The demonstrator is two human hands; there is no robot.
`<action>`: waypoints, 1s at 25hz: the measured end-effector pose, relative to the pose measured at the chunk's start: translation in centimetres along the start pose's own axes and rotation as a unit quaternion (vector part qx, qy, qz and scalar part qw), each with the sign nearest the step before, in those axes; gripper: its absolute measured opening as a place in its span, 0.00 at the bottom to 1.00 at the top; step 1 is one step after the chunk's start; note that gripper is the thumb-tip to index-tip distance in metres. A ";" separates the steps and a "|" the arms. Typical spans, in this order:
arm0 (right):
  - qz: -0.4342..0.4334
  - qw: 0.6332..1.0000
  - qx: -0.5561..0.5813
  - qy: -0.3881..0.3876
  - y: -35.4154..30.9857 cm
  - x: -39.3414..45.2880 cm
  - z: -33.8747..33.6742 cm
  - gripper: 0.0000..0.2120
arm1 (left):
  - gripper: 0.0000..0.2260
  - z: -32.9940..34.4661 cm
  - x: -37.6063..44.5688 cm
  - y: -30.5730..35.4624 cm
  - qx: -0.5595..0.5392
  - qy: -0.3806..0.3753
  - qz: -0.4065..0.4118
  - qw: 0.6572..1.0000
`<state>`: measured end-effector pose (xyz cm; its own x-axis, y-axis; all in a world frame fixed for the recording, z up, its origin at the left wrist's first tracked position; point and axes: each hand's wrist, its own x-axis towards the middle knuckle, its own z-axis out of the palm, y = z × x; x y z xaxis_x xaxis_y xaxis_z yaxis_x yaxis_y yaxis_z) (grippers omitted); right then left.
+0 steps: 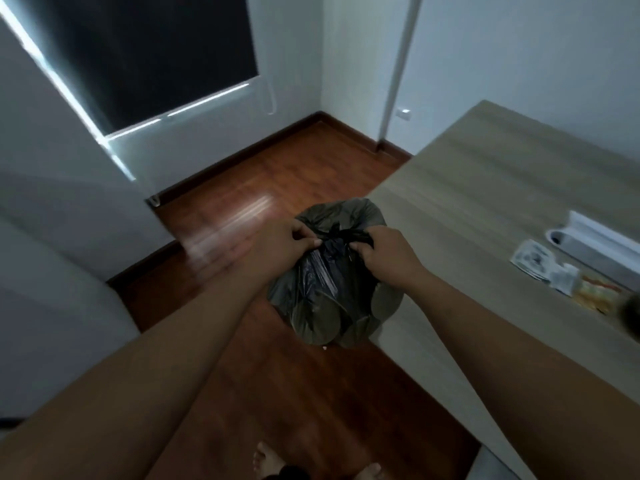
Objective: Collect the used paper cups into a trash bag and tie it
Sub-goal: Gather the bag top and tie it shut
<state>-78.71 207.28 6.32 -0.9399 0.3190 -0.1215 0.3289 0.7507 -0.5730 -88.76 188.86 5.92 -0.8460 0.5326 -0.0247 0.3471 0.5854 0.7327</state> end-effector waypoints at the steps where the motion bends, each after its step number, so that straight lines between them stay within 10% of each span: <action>1: -0.024 1.000 -0.009 -0.015 -2.7 1.0 1.3 0.11 | 0.05 -2.1 -0.6 -2.2 -0.002 0.018 -0.013 1.000; 11: -0.202 0.962 -0.091 -0.161 -23.2 5.4 17.6 0.13 | 0.06 -17.7 -11.4 -20.1 0.013 0.126 -0.173 0.977; 25: -0.362 0.846 -0.144 -0.364 -47.4 2.0 45.0 0.11 | 0.05 -30.0 -30.8 -42.4 -0.054 0.274 -0.440 0.853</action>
<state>-100.33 146.28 -3.22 -0.6768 -0.6473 -0.3507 -0.4472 0.7399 -0.5026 -89.52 129.29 -3.96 -0.8321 -0.4680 -0.2977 -0.5351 0.5362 0.6528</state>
